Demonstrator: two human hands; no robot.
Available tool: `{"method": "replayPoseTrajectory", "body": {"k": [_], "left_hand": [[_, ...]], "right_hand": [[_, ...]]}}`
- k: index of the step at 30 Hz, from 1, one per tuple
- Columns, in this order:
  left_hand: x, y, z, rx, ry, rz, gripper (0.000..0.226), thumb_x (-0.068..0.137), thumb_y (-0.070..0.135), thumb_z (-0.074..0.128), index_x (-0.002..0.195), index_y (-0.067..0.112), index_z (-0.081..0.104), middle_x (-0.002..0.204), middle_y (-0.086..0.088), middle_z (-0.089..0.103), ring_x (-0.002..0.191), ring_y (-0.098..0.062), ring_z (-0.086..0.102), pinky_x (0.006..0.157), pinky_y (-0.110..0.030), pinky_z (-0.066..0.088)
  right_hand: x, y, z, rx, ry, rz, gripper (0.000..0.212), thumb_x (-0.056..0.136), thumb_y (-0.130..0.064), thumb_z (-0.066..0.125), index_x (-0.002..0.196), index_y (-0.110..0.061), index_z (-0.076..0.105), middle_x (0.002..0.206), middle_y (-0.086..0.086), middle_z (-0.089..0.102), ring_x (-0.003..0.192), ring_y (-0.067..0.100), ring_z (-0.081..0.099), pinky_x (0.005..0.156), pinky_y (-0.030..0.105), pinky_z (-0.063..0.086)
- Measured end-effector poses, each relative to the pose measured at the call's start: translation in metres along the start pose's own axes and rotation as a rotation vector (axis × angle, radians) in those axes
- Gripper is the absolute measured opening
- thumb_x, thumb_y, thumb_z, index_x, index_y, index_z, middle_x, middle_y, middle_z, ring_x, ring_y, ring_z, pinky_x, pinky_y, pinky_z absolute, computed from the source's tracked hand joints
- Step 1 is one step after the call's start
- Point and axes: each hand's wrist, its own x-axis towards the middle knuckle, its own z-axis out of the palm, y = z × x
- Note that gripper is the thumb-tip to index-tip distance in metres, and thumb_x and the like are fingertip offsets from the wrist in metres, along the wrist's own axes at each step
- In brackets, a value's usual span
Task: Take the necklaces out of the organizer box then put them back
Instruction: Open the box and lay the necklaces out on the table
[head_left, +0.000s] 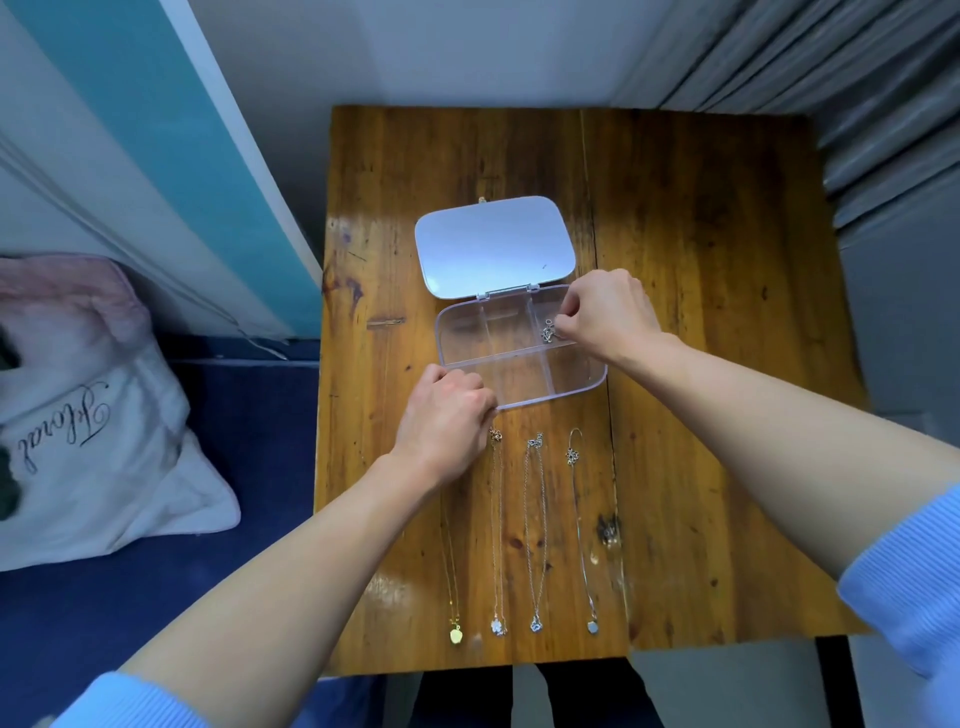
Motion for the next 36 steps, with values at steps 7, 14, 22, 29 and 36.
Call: {"method": "replayPoseTrajectory", "body": {"k": [7,14,22,29,36], "left_hand": [[0.002,0.0,-0.001,0.015,-0.011,-0.016,0.025,0.095,0.031,0.052,0.099,0.022,0.074,0.09,0.005,0.068,0.09,-0.018,0.059,0.086,-0.031,0.031],[0.025,0.009,-0.016,-0.304,0.031,-0.209,0.022,0.091,0.03,0.059,0.098,0.015,0.073,0.095,-0.003,0.07,0.092,-0.023,0.064,0.081,-0.037,0.049],[0.088,0.058,-0.009,-0.431,-0.047,-0.153,0.044,0.09,0.022,0.06,0.133,0.021,0.054,0.125,-0.005,0.054,0.115,-0.025,0.053,0.094,-0.041,0.048],[0.116,0.078,0.01,-0.309,-0.091,-0.1,0.021,0.091,0.032,0.06,0.107,0.028,0.074,0.107,-0.008,0.06,0.106,-0.027,0.056,0.083,-0.037,0.049],[0.118,0.084,0.003,-0.38,0.083,-0.137,0.014,0.084,0.017,0.06,0.082,0.009,0.071,0.091,-0.01,0.066,0.089,-0.027,0.06,0.076,-0.035,0.047]], "right_hand": [[-0.006,0.003,-0.018,0.143,0.067,0.055,0.007,0.081,-0.02,0.072,0.075,-0.016,0.072,0.074,0.001,0.065,0.072,0.014,0.061,0.062,0.025,0.049],[-0.027,0.016,-0.068,0.793,-0.026,0.213,0.012,0.083,-0.009,0.065,0.072,-0.011,0.07,0.078,0.008,0.067,0.077,0.017,0.068,0.058,0.023,0.056],[-0.057,0.054,-0.093,1.251,-0.13,0.364,0.014,0.085,-0.003,0.06,0.071,-0.006,0.062,0.075,0.009,0.059,0.064,0.015,0.065,0.053,0.022,0.052],[-0.07,0.083,-0.088,1.515,-0.146,0.515,0.016,0.071,-0.002,0.059,0.085,-0.008,0.065,0.068,0.004,0.058,0.056,0.012,0.058,0.047,0.021,0.047],[-0.082,0.116,-0.084,1.591,-0.149,0.634,0.019,0.081,0.007,0.049,0.083,-0.007,0.063,0.066,0.004,0.06,0.051,0.011,0.054,0.044,0.018,0.044]]}}
